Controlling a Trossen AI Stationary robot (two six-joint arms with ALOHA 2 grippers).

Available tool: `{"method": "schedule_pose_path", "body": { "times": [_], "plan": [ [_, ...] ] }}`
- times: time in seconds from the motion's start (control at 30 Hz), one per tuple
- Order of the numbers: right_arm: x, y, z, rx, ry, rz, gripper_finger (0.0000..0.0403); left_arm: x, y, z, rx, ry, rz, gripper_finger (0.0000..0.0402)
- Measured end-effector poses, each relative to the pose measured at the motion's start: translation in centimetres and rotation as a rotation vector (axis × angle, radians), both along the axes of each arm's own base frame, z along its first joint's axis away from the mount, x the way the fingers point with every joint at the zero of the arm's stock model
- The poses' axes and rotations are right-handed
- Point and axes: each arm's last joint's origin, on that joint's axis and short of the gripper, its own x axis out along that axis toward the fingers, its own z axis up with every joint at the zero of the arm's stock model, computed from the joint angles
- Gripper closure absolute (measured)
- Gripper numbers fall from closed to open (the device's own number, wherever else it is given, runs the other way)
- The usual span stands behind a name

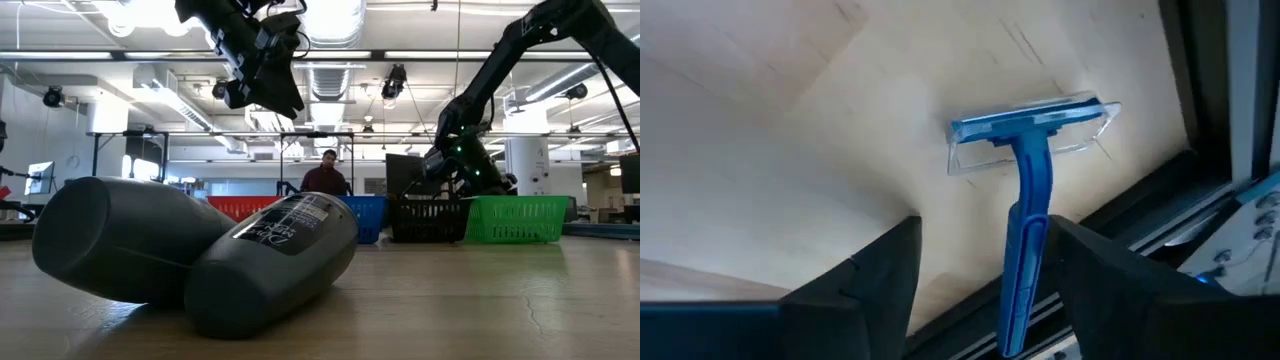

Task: Pick & Place Travel size toiletries
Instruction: Put the blue razor into the green bin

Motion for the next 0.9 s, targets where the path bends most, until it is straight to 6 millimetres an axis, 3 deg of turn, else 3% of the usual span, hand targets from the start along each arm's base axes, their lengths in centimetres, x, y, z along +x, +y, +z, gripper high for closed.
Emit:
{"method": "schedule_pose_path", "body": {
  "times": [0.2, 0.57, 0.73, 0.9],
  "plan": [
    [-0.6, -0.3, 0.1, 0.024, -0.016, 0.017, 0.0242, -0.1, 0.0, 0.1, 0.000, 0.001, 0.001, 0.0273],
    [-0.7, -1.2, 0.9, -0.045, -0.038, -0.055, 0.0377, -0.1, 0.0, 0.1, 0.008, 0.006, -0.007, 0.0273],
    [0.6, -0.7, 3.7, -0.105, -0.157, -0.122, 0.0373, -0.1, 0.0, 0.1, 0.015, 0.008, -0.015, 0.0273],
    [1.5, 1.3, 8.8, -0.154, -0.354, -0.292, 0.0375, -0.1, 0.0, 0.1, 0.031, 0.012, -0.030, 0.0273]
  ]
}}
